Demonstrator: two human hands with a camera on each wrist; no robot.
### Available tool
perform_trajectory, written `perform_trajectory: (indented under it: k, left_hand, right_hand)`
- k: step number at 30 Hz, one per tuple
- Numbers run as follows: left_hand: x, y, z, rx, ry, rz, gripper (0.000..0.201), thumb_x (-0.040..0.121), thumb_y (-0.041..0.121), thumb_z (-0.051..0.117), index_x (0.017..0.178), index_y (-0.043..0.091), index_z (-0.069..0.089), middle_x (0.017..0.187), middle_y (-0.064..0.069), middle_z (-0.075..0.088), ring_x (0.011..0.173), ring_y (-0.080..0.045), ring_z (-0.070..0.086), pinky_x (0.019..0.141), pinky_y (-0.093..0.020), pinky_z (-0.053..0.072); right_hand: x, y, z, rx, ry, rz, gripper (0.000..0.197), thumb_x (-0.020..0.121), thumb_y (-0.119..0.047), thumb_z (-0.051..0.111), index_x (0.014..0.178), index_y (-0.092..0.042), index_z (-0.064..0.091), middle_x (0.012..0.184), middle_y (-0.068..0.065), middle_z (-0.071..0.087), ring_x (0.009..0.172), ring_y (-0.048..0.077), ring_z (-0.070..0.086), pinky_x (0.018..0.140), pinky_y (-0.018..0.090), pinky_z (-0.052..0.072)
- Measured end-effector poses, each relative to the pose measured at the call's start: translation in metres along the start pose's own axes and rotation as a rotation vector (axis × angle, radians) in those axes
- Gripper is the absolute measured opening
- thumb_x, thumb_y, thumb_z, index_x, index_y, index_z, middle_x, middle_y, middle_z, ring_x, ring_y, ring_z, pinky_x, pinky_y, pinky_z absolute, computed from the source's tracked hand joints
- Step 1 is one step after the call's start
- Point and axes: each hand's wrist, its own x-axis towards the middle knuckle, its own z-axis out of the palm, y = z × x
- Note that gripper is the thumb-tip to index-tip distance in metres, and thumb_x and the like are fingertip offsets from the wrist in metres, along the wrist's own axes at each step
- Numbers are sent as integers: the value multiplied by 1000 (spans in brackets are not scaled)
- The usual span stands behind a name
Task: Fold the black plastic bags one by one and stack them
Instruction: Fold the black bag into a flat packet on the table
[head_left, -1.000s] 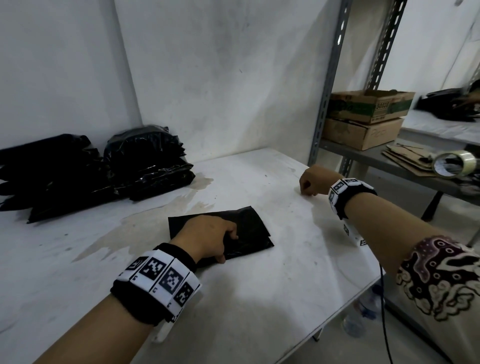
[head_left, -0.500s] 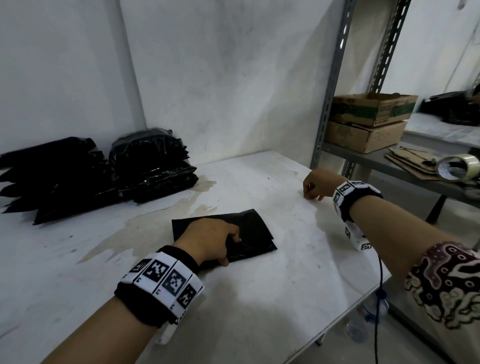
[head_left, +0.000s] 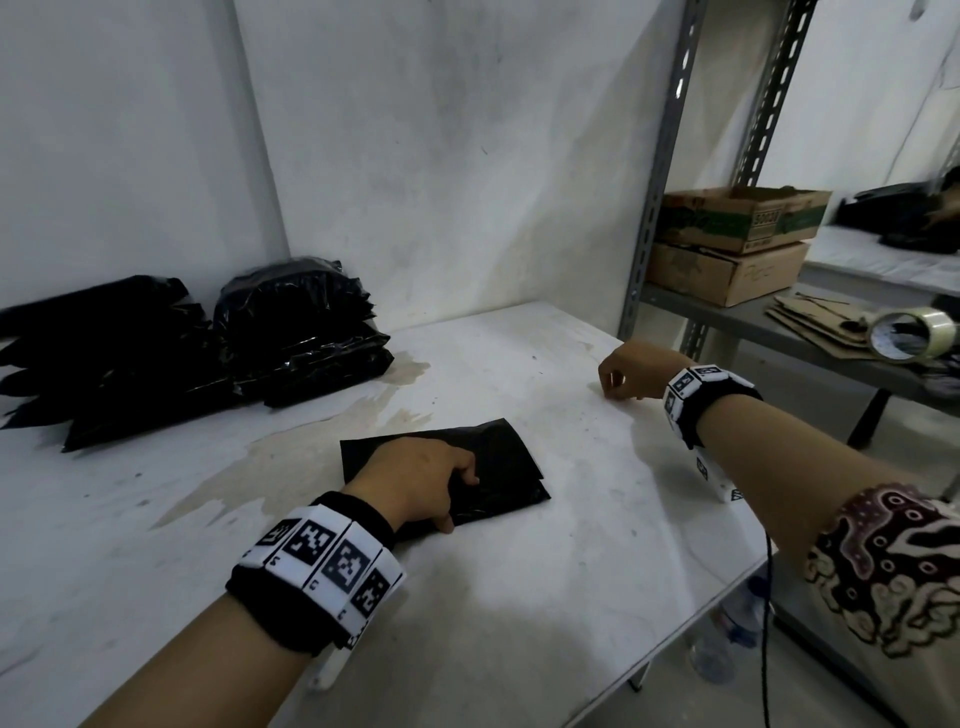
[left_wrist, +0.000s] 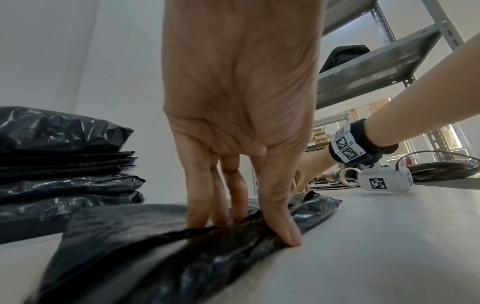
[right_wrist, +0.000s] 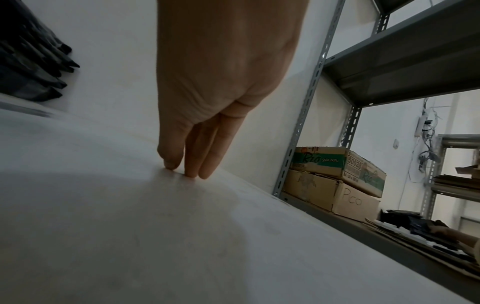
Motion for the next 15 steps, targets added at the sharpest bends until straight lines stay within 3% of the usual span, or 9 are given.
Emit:
perform_trajectory:
  k: [5,8,10,15]
  left_hand:
    - [-1,0,-1,14,-6,-1,49,74,26,78,118,30,55,116,8,58,106,-16,55,77,-26,41]
    - [-2,1,0,23,-11,-2,50,75,27,77,119,29,55,117,6,58,107,-17,55,79,-29,43]
    - [-2,1,0,27,-12,-1,50,75,28,77,120,30,54,117,6,57,107,-17,55,81,-29,44]
    - [-2,0,0,29,-10,0,51,75,27,77,120,30,55,117,5,57,107,-17,55,80,-28,43]
  right_hand:
    - [3,-4,4,-95,25,10,15,78,-17,67,71,-28,59,85,-3,62,81,23,61,75,40,55]
    - [2,-9,3,-94,25,2,9,80,-13,65,77,-21,63,90,2,65,79,22,58,73,35,52]
    - [2,-6,1,-48,7,19,11,81,-5,64,81,-14,70,89,5,69,77,23,64,71,35,54]
    - [4,1,1,66,2,79,25,77,4,63,78,-17,75,83,4,73,72,23,69,68,37,60]
